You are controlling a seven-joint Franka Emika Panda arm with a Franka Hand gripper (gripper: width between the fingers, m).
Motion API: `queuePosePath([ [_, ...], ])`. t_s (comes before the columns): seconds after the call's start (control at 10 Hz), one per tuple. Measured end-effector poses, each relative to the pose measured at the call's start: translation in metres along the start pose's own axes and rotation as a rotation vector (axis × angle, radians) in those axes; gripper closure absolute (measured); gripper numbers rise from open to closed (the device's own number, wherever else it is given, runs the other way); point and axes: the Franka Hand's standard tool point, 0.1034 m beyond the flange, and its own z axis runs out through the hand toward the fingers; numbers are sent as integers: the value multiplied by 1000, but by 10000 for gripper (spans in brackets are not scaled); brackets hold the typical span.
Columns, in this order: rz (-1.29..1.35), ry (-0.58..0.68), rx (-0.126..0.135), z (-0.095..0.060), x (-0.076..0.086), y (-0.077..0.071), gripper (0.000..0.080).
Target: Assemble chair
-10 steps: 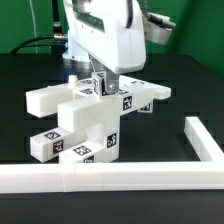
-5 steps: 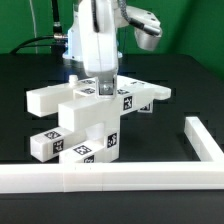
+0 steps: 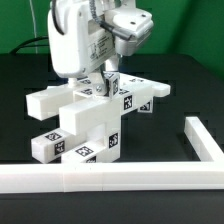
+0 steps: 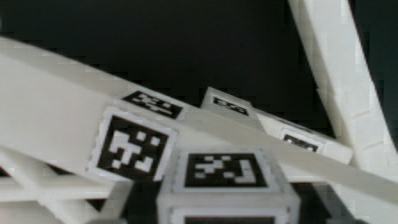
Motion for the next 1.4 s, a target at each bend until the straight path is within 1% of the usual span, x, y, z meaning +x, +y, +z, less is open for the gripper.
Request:
queuePosePath([
  [0.3,137,-18,2,0,-2,0,515],
  [0.4,123,-17,1,1,-2,0,410],
  [0.5,111,-16,0,1,-2,0,263],
  [0.6,72,-17,-3,1,-3,1,263],
  [0.7,40,-17,-3,1,-4,1,175],
  [0.8,-34,-16,-3,2,-3,1,155],
  [1.3,-442,-14,-2,2,-2,1,150],
  [1.4,-584,2,-47,2,0,4,150],
])
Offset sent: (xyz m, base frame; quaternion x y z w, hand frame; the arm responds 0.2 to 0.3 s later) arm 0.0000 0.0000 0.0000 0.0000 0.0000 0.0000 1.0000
